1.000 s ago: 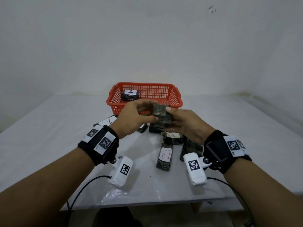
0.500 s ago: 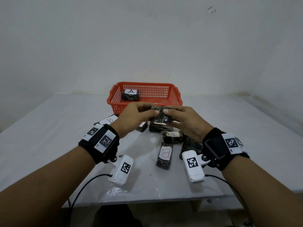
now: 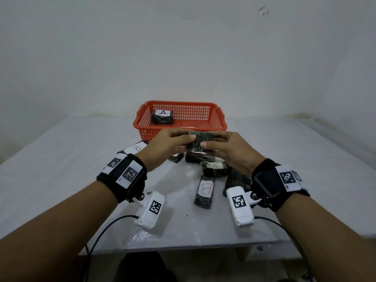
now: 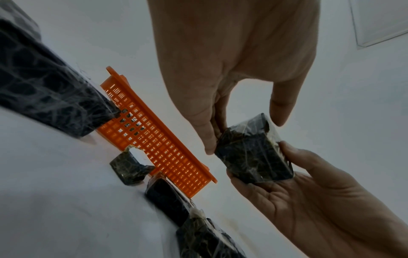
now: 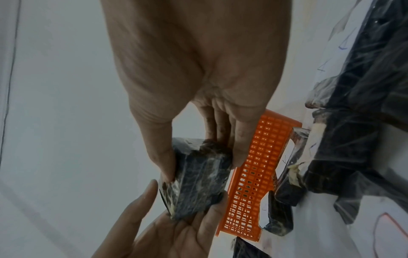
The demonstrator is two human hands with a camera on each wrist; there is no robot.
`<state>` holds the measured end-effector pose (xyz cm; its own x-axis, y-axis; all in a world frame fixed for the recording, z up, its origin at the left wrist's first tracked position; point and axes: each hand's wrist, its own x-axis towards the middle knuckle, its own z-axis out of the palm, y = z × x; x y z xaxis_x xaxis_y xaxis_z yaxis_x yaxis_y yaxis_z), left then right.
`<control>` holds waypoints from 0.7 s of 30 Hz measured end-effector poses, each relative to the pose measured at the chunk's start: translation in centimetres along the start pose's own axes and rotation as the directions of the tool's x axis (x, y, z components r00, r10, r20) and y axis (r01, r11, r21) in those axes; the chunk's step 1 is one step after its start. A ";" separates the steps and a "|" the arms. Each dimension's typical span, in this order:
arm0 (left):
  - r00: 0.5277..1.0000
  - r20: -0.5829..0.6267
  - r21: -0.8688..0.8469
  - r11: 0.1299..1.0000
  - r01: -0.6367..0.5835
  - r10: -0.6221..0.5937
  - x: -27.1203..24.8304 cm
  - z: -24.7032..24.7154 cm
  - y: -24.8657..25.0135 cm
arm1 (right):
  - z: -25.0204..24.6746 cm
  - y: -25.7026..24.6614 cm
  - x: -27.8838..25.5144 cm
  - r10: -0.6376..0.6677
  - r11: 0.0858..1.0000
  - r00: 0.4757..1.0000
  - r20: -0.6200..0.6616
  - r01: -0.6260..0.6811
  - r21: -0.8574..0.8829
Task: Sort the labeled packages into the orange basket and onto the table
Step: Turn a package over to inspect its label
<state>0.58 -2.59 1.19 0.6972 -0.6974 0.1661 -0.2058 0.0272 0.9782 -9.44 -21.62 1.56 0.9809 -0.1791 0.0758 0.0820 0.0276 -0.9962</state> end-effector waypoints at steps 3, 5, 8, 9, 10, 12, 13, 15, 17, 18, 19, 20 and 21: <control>0.999 -0.026 0.039 0.999 -0.019 0.020 0.1 -0.2 0.0 | 0.0 -0.1 -0.1 0.003 1.000 1.000 0.018 -0.003 0.014; 0.999 -0.031 0.052 0.998 -0.024 0.026 0.0 -0.1 0.1 | -0.1 0.0 -0.1 -0.006 1.000 1.000 0.021 0.006 0.002; 1.000 0.001 0.010 1.000 -0.006 0.006 -0.1 -0.1 0.0 | -0.2 0.0 -0.1 -0.020 1.000 1.000 0.010 0.020 -0.017; 1.000 0.007 0.003 1.000 -0.005 0.005 -0.2 -0.1 0.0 | -0.2 0.0 -0.1 -0.020 1.000 1.000 0.012 0.021 -0.018; 1.000 -0.001 0.009 1.000 -0.010 0.010 -0.2 -0.1 0.0 | -0.2 -0.1 -0.1 -0.017 1.000 1.000 0.020 0.017 -0.014; 0.999 -0.030 0.028 0.999 -0.018 0.019 -0.2 -0.1 -0.1 | -0.2 0.0 -0.2 -0.006 1.000 0.999 0.044 0.007 -0.016; 0.999 -0.040 0.027 0.999 -0.018 0.019 -0.1 -0.1 -0.1 | -0.2 0.0 -0.2 -0.005 1.000 0.999 0.048 0.007 -0.029; 0.999 -0.031 0.011 1.000 -0.009 0.009 -0.1 0.0 0.0 | -0.3 0.1 0.0 -0.011 0.997 0.999 0.032 0.013 -0.070; 1.000 0.021 -0.024 1.000 0.002 -0.002 -0.1 -0.1 0.1 | -0.4 0.1 0.1 -0.019 0.996 1.000 0.021 0.021 -0.091; 0.999 0.044 -0.027 1.000 0.003 -0.002 -0.2 -0.2 0.1 | -0.4 0.1 0.1 -0.020 0.996 1.000 0.023 0.022 -0.091; 0.998 0.056 -0.014 1.000 0.001 0.000 -0.2 -0.2 0.1 | -0.4 0.0 0.0 -0.020 0.996 1.000 0.024 0.022 -0.085; 0.998 0.061 0.003 1.000 0.000 0.000 -0.2 -0.3 0.2 | -0.4 0.0 -0.1 -0.020 0.997 1.000 0.023 0.022 -0.077; 0.998 0.060 0.013 1.000 -0.002 0.001 -0.2 -0.4 0.2 | -0.4 0.0 -0.1 -0.018 0.997 1.000 0.021 0.019 -0.071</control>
<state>0.66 -2.20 1.39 0.6543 -0.7393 0.1591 -0.2157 0.0192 0.9763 -9.61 -21.95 1.57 0.9828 -0.1588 0.0945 0.0884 -0.0456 -0.9950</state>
